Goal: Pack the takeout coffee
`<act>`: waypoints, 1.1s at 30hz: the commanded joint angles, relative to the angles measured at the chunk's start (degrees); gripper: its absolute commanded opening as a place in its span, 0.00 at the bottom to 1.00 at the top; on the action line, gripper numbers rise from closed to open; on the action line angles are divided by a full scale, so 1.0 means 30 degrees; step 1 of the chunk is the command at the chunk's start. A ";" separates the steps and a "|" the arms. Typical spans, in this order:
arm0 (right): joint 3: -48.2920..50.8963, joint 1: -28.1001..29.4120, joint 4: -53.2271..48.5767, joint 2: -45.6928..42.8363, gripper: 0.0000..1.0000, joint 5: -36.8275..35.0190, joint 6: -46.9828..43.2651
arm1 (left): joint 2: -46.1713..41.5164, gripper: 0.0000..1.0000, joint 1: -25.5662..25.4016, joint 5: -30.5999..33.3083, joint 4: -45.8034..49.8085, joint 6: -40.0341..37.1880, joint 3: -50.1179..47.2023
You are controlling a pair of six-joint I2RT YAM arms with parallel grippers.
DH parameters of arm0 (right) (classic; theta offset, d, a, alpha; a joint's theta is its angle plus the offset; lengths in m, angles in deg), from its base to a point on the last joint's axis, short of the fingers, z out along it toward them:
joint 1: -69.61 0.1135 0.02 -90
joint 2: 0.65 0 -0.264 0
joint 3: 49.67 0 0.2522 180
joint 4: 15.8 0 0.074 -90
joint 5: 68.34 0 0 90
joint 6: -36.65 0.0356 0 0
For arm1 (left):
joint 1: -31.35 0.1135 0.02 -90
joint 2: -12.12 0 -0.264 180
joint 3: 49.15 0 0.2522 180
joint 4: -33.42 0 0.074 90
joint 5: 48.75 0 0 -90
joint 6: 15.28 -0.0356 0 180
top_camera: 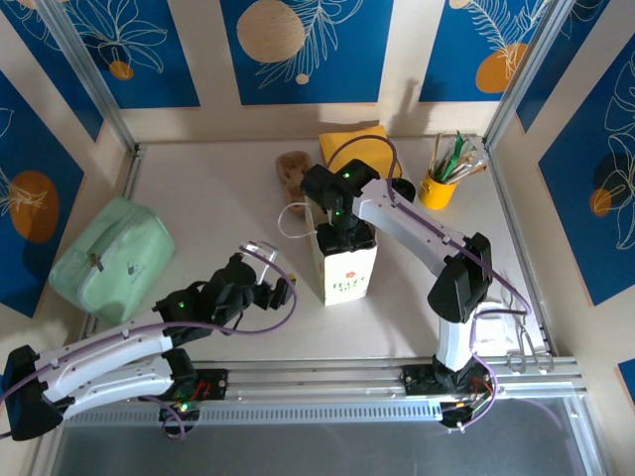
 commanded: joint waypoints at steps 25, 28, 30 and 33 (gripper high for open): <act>-0.0536 -0.0577 0.0808 -0.0193 0.62 0.0213 -0.0140 | -0.0703 0.92 -0.0113 0.0612 0.0331 -0.0025 -0.0063; -0.0585 -0.0534 0.0733 -0.0039 0.62 0.0263 -0.0227 | -0.0701 0.92 -0.0113 0.0631 0.0329 -0.0046 -0.0045; -0.0494 -0.0511 0.0744 -0.0006 0.62 0.0317 -0.0285 | -0.0687 0.92 -0.0113 0.0646 0.0335 -0.0039 -0.0067; -0.0286 -0.0489 0.0776 0.0025 0.62 0.0273 -0.0316 | -0.0733 0.92 -0.0113 0.0673 0.0326 -0.0021 -0.0094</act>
